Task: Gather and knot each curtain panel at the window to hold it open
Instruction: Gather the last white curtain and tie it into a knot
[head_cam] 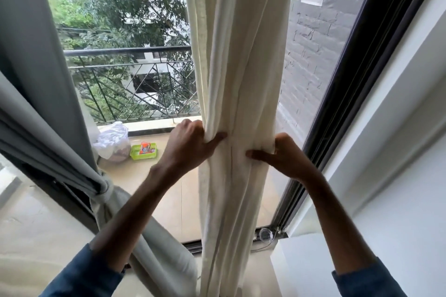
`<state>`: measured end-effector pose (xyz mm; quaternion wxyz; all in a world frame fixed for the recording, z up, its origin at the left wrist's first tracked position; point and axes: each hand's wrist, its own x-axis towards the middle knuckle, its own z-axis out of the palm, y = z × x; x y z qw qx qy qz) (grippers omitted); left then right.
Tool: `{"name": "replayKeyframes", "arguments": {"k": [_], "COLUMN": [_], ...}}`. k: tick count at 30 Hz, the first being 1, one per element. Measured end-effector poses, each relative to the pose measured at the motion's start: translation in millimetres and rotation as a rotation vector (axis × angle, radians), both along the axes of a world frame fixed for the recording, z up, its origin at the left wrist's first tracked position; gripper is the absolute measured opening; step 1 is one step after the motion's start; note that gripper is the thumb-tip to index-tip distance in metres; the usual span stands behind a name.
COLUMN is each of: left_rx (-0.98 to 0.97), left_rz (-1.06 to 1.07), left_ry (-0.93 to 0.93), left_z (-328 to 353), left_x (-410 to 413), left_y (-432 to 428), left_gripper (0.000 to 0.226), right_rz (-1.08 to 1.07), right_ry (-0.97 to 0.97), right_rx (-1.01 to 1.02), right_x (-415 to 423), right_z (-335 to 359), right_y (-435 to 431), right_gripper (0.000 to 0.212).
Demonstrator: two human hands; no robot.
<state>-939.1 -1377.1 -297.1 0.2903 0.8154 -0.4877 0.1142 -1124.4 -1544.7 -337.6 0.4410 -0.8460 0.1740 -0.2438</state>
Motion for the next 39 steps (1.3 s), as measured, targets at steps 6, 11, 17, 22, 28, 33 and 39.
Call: {"name": "replayKeyframes", "arguments": {"k": [6, 11, 17, 22, 28, 33, 39], "left_rx": [0.099, 0.13, 0.078, 0.138, 0.203, 0.266, 0.326], "left_rz": [0.209, 0.188, 0.139, 0.142, 0.124, 0.106, -0.206], "left_ry": [-0.035, -0.036, 0.02, 0.063, 0.113, 0.11, 0.23], "left_z": [4.3, -1.8, -10.6, -18.5, -16.8, -17.4, -21.9], "left_x": [-48.1, -57.8, -52.0, -59.8, -75.6, -78.1, -54.3], "left_y": [-18.9, -27.1, -26.6, -29.1, -35.6, -31.3, -18.1], "left_gripper": [0.054, 0.038, 0.038, 0.029, 0.035, 0.037, 0.037], "right_rz": [-0.521, -0.458, -0.249, -0.084, -0.054, -0.213, -0.259], "right_ry": [-0.049, -0.047, -0.025, 0.078, 0.034, 0.03, -0.025], "right_rx": [-0.058, -0.287, -0.185, -0.146, -0.305, -0.43, -0.345], "right_x": [32.8, 33.5, 16.4, 11.6, 14.0, 16.4, 7.0], "right_z": [-25.4, -33.4, -46.9, -57.5, -62.9, -73.4, -77.4], "right_y": [9.6, 53.5, 65.6, 81.1, 86.2, 79.5, 71.8], "right_gripper": [0.054, 0.028, 0.029, 0.047, 0.052, 0.032, 0.018]}}
